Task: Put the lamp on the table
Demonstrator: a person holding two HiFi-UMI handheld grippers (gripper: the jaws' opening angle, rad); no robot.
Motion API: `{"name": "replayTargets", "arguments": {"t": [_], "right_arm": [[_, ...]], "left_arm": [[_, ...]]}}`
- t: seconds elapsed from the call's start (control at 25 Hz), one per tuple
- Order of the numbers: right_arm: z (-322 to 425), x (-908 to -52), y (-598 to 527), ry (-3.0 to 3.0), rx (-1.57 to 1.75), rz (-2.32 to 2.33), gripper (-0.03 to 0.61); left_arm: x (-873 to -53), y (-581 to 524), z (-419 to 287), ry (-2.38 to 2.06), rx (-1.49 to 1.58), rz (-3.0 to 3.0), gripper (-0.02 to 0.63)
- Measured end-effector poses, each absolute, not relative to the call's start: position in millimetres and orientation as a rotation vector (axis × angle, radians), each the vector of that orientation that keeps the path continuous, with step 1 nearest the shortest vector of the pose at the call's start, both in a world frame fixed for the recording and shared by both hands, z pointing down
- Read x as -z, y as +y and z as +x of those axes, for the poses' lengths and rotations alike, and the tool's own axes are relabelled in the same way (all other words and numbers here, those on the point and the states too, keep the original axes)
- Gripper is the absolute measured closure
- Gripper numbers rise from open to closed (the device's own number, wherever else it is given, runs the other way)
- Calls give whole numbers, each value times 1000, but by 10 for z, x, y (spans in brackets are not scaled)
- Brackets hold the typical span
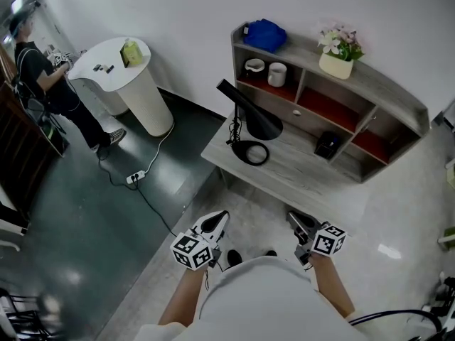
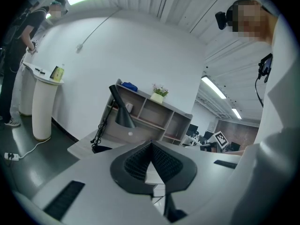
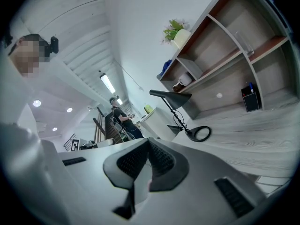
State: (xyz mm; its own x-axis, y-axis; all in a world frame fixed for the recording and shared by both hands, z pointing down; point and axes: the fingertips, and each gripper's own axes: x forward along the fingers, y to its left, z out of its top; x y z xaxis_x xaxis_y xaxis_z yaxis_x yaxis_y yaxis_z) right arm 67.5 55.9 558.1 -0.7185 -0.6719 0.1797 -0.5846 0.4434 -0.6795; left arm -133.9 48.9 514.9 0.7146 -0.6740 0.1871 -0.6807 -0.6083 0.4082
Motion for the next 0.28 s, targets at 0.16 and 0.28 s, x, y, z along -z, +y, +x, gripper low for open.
{"name": "replayTargets", "arguments": {"t": [0.16, 0.28], "right_arm": [[738, -5575, 529, 2562, 1139, -1123, 560], [766, -5554, 515, 2559, 1138, -1120, 560]], "left_arm": [[-5142, 451, -1300, -1042, -23, 2463, 603], [-5129, 430, -1271, -1044, -20, 2466, 603]]}}
